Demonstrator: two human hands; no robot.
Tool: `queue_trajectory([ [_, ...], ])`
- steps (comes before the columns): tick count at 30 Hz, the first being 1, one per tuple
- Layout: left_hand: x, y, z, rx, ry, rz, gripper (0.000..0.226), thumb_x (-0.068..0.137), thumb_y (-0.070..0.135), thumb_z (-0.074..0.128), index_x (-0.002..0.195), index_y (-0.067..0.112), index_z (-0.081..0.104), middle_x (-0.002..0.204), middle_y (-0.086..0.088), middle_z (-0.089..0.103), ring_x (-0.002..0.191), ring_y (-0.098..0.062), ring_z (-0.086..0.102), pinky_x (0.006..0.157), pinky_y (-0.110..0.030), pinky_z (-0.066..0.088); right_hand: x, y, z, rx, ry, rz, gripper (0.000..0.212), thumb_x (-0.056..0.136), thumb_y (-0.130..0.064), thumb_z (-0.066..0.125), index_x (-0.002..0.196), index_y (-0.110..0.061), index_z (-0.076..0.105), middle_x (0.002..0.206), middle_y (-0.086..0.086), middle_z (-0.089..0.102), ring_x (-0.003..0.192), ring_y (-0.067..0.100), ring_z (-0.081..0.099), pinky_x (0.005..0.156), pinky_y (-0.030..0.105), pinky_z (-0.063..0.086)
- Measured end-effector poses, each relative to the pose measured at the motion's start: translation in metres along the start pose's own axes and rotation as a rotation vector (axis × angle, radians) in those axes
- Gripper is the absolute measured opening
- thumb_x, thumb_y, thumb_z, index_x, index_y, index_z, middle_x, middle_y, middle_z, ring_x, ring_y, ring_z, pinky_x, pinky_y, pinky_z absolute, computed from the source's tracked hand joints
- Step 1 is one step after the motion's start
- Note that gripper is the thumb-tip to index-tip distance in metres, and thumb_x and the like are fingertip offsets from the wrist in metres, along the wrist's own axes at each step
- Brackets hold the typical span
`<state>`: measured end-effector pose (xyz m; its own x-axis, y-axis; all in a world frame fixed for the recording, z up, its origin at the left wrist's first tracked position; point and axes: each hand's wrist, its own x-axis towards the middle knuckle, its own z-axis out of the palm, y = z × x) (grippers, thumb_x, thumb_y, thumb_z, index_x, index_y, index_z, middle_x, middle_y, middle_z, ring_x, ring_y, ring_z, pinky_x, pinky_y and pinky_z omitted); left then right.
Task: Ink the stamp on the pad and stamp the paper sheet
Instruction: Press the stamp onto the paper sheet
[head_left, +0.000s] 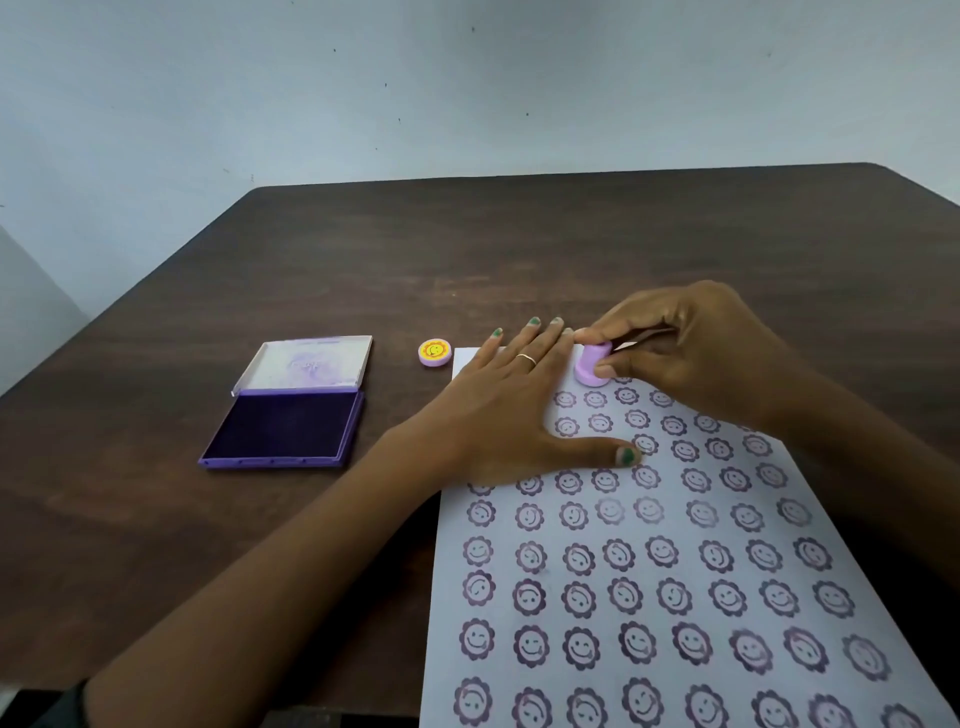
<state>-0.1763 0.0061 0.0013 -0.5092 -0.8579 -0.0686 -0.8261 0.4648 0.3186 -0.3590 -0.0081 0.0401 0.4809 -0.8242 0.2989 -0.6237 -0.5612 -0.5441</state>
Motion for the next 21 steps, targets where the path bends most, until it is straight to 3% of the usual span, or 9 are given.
queue_trajectory([
  [7, 0.0, 0.0008, 0.0003, 0.001, -0.011, 0.005, 0.108, 0.073, 0.078, 0.042, 0.148, 0.02, -0.009, 0.159, 0.004, -0.01, 0.143, -0.007, -0.014, 0.112, -0.027, -0.015, 0.0004, -0.0017, 0.0003, -0.026, -0.01, -0.001, 0.029, 0.074, -0.009, 0.07, 0.102, -0.015, 0.067, 0.095, -0.009, 0.064, 0.083, -0.004, 0.059, 0.074, 0.003, 0.046],
  [12, 0.001, -0.0002, -0.0006, 0.003, -0.013, 0.005, 0.11, 0.072, 0.079, 0.042, 0.149, 0.019, -0.007, 0.16, 0.004, -0.01, 0.144, -0.007, -0.014, 0.114, -0.03, -0.014, 0.0, -0.0044, -0.0006, -0.047, -0.008, -0.007, 0.026, 0.074, -0.01, 0.07, 0.099, -0.014, 0.069, 0.097, -0.003, 0.069, 0.087, 0.005, 0.064, 0.075, 0.013, 0.05],
  [21, 0.001, 0.0011, -0.0006, 0.008, -0.007, 0.011, 0.109, 0.072, 0.079, 0.042, 0.15, 0.019, -0.005, 0.16, 0.003, -0.008, 0.145, -0.009, -0.013, 0.115, -0.031, -0.013, 0.0036, -0.0063, 0.0011, -0.071, -0.012, 0.031, 0.025, 0.069, -0.009, 0.074, 0.094, -0.013, 0.07, 0.087, -0.01, 0.062, 0.073, -0.007, 0.056, 0.071, -0.003, 0.042],
])
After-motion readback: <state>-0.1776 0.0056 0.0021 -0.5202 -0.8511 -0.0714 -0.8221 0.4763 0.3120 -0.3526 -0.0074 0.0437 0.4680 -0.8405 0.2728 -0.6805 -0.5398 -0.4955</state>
